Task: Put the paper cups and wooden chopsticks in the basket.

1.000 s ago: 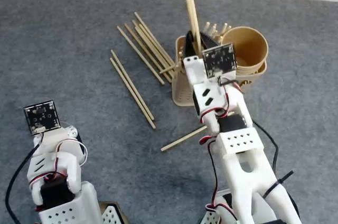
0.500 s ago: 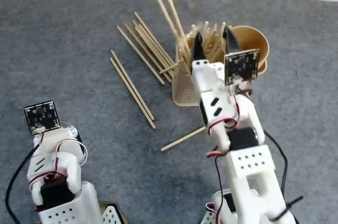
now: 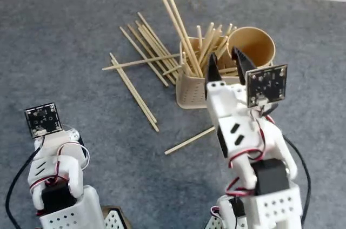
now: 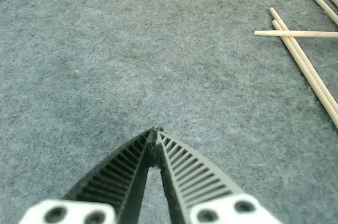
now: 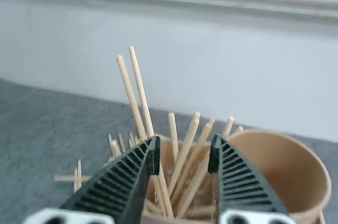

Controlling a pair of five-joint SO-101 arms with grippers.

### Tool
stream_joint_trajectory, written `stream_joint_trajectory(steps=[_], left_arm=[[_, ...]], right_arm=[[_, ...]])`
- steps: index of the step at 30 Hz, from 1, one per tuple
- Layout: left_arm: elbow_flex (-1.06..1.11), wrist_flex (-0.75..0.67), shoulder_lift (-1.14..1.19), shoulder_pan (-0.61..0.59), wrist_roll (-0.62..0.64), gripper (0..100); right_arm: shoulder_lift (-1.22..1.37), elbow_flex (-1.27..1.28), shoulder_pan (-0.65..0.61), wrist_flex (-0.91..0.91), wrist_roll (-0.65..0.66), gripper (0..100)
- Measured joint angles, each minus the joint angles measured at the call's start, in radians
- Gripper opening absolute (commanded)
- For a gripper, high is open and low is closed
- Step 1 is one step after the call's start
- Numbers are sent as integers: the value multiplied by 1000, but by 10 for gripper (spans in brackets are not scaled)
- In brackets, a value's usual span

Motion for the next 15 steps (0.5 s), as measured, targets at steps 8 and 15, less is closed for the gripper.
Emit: stream_joint_trajectory(steps=[8, 15], left_arm=[[0, 0, 0, 0, 0, 5], [0, 0, 0, 0, 0, 5]], right_arm=[[-15, -186, -58, 473, 43, 151], [-9, -190, -190, 724, 75, 151]])
